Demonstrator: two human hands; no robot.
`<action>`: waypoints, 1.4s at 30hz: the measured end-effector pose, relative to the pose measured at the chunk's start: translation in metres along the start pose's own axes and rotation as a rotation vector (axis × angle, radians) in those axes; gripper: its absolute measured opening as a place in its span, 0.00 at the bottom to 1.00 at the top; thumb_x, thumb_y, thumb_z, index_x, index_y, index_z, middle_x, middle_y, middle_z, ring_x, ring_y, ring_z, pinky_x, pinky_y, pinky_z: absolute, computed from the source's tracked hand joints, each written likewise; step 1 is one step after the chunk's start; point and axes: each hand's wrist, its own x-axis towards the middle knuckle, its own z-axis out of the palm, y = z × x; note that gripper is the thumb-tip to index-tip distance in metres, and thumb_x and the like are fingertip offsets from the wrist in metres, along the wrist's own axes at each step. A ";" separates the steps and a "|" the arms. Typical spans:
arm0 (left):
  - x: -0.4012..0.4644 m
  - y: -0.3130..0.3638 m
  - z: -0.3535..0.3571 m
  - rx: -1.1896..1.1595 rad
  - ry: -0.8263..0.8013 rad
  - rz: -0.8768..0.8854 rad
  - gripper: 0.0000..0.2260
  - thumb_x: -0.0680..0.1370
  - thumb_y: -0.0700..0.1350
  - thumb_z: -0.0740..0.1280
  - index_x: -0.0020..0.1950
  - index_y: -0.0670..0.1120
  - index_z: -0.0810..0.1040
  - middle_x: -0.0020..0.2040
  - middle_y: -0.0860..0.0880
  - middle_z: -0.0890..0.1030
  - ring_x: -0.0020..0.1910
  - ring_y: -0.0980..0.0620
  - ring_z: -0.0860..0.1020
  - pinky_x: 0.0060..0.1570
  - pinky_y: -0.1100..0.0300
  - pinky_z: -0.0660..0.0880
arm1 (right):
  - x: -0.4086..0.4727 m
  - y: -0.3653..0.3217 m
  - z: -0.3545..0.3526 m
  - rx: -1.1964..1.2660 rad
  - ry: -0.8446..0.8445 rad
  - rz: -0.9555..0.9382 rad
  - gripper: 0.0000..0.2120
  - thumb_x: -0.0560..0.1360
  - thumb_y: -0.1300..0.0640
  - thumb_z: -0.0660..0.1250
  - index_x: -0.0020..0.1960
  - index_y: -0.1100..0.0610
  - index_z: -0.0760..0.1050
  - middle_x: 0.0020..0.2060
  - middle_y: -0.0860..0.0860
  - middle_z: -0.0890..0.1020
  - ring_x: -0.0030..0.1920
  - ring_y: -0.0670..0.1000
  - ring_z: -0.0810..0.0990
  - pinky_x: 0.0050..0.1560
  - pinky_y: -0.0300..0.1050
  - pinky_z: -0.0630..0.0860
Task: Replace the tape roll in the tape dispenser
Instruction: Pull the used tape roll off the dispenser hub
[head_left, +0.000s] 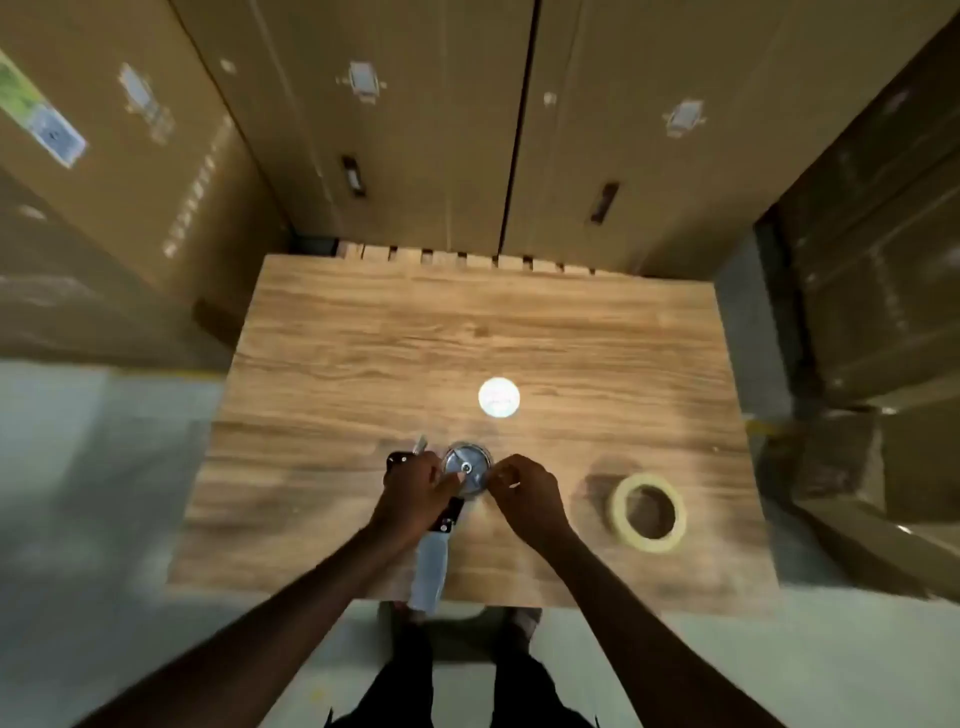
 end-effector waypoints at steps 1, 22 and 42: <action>0.004 -0.008 0.008 -0.015 0.013 -0.020 0.20 0.75 0.56 0.68 0.29 0.51 0.63 0.26 0.53 0.67 0.28 0.54 0.69 0.34 0.56 0.66 | 0.003 0.008 0.007 0.041 -0.013 0.049 0.08 0.80 0.51 0.75 0.51 0.57 0.83 0.40 0.47 0.84 0.37 0.38 0.80 0.39 0.33 0.75; 0.028 0.003 0.030 -0.199 -0.023 -0.386 0.17 0.76 0.52 0.72 0.47 0.37 0.81 0.44 0.39 0.84 0.45 0.40 0.82 0.42 0.51 0.73 | 0.042 0.019 0.007 0.762 -0.311 0.408 0.19 0.82 0.61 0.71 0.59 0.78 0.76 0.48 0.63 0.82 0.51 0.58 0.83 0.48 0.45 0.83; 0.027 0.000 0.025 -0.286 -0.076 -0.395 0.17 0.75 0.53 0.73 0.46 0.39 0.80 0.39 0.44 0.80 0.39 0.47 0.79 0.37 0.56 0.71 | 0.041 0.022 0.008 0.867 -0.338 0.442 0.12 0.83 0.60 0.70 0.61 0.68 0.82 0.51 0.61 0.86 0.48 0.53 0.86 0.44 0.39 0.85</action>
